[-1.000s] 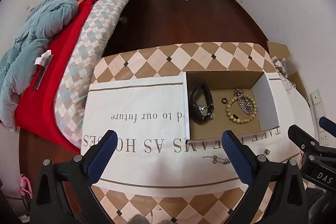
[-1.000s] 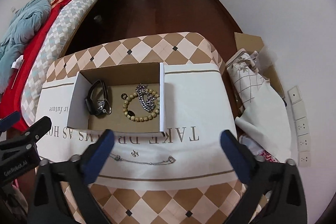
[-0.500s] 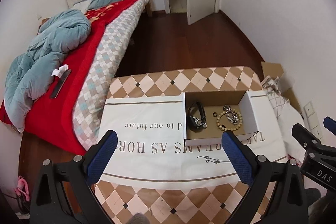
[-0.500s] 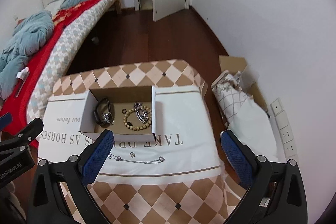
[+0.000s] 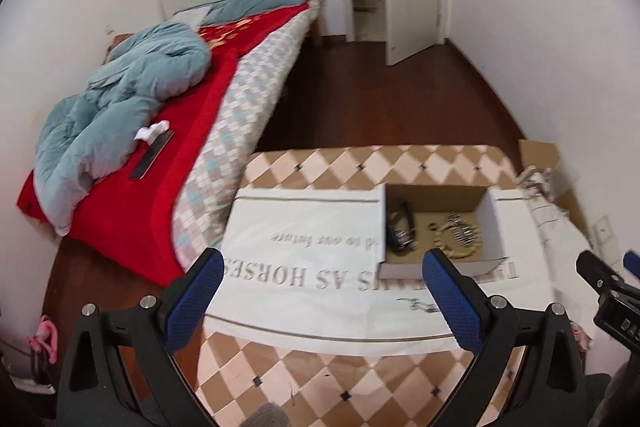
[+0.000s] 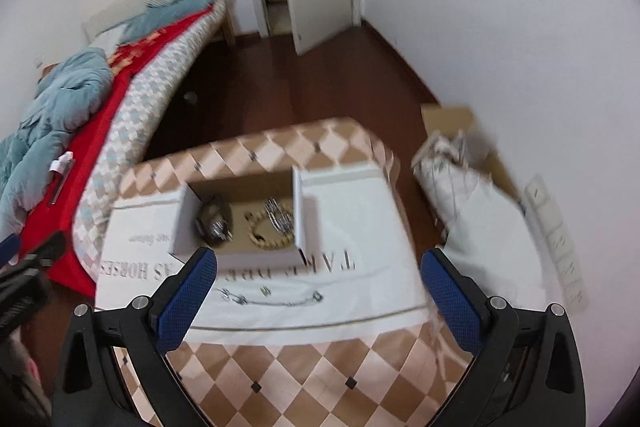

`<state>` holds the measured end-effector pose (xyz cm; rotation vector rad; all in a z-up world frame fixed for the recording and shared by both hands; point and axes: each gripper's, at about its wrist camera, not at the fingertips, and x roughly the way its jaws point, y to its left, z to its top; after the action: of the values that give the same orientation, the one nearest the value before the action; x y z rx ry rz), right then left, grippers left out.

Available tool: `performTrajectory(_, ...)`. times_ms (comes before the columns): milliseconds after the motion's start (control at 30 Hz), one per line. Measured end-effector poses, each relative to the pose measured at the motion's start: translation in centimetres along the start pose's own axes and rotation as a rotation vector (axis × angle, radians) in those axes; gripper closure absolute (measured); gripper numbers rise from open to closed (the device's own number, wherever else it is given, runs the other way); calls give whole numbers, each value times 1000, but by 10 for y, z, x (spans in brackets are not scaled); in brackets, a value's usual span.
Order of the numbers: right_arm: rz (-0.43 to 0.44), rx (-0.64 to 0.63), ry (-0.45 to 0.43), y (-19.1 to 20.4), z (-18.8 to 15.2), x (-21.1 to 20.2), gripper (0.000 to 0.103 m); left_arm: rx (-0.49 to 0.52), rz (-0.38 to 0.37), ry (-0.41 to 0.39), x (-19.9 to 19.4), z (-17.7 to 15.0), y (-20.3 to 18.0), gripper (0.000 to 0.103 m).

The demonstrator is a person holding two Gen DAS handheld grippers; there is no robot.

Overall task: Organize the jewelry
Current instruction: 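Move the right gripper down toward the silver chain necklace on the cloth, then grasp the necklace clasp with the right gripper while the left grasps its other end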

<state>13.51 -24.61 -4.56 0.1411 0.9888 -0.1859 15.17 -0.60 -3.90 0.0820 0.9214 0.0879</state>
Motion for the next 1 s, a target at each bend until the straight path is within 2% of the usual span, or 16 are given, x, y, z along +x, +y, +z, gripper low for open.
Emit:
performTrajectory(33,-3,15,28,-6,-6,17,2,0,23,10,7,-5,1,2)
performTrajectory(67,-1,29,58,-11,-12,35,11,1,37,25,13,-9,1,2)
performTrajectory(100,1,42,87,-15,-18,51,27,2,46,37,18,-13,1,2)
performTrajectory(167,16,92,171,-25,-33,92,41,5,74,72,29,-22,0,2)
performTrajectory(233,21,125,224,-28,-46,129,42,-1,85,103,37,-31,-2,2)
performTrajectory(367,20,98,238,-15,-58,166,43,40,111,121,42,-41,-13,2)
performTrajectory(433,3,65,265,-6,-65,182,51,63,123,127,44,-44,-18,2)
performTrajectory(467,-10,51,292,-2,-69,189,60,68,127,127,46,-45,-19,2)
performTrajectory(500,-41,21,254,3,-71,186,76,72,130,126,46,-45,-20,2)
performTrajectory(567,-63,-3,266,8,-74,185,90,83,134,129,48,-45,-23,2)
performTrajectory(800,9,76,347,-28,-105,157,91,122,99,156,62,-49,-45,2)
performTrajectory(933,11,126,365,-62,-128,135,91,160,30,211,84,-54,-73,2)
performTrajectory(1000,8,164,361,-77,-137,128,91,182,-30,262,101,-58,-93,2)
